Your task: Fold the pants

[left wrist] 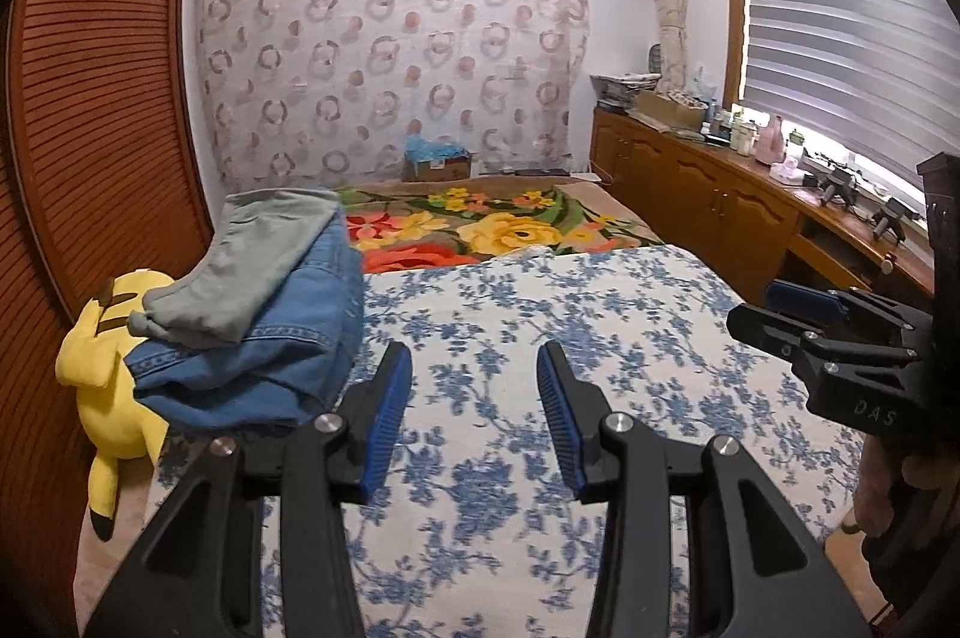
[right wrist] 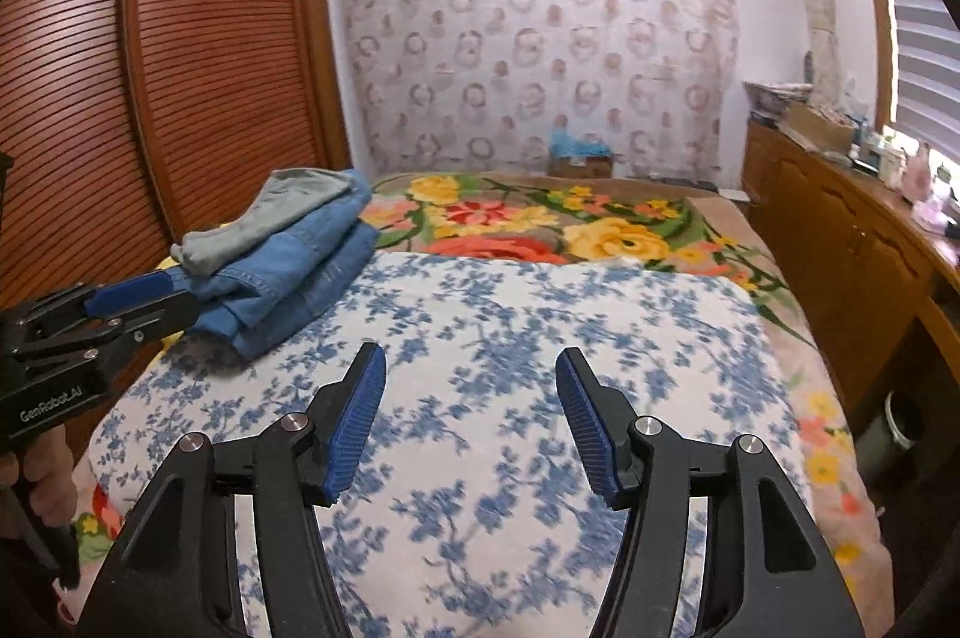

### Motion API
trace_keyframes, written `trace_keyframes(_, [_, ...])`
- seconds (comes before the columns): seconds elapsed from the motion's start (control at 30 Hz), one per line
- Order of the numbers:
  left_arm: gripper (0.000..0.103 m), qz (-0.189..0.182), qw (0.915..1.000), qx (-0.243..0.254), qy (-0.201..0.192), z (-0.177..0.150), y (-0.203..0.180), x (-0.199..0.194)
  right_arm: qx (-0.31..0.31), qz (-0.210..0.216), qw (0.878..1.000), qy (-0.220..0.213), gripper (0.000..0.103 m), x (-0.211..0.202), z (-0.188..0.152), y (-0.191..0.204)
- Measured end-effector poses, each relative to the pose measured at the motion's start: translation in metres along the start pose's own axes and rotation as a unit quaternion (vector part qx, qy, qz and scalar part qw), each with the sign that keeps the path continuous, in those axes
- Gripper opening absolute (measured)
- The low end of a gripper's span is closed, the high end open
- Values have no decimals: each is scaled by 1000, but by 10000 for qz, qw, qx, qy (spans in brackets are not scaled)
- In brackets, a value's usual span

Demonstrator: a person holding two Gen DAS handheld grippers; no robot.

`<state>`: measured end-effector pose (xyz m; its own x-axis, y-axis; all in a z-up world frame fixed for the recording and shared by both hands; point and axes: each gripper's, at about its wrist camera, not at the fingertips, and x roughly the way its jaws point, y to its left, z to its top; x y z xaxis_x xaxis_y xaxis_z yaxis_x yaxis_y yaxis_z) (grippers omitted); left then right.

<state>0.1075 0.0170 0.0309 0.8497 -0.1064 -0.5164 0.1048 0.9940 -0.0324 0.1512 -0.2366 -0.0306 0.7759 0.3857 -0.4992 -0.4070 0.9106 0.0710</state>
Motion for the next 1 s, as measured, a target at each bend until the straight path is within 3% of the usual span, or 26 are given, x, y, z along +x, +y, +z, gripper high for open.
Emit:
trace_keyframes(0.3, [42,-69,9997,103,-201,13,-18,-22,77,-445,9982,-407,61,-45,0,-9])
trace_keyframes(0.6, [43,-24,9989,119,-442,20,-21,-48,193,-491,9963,-683,61,-75,2,-10])
trace_keyframes(1.0, [43,-48,9985,146,-529,23,-25,-61,215,-539,9949,-823,61,-81,3,-10])
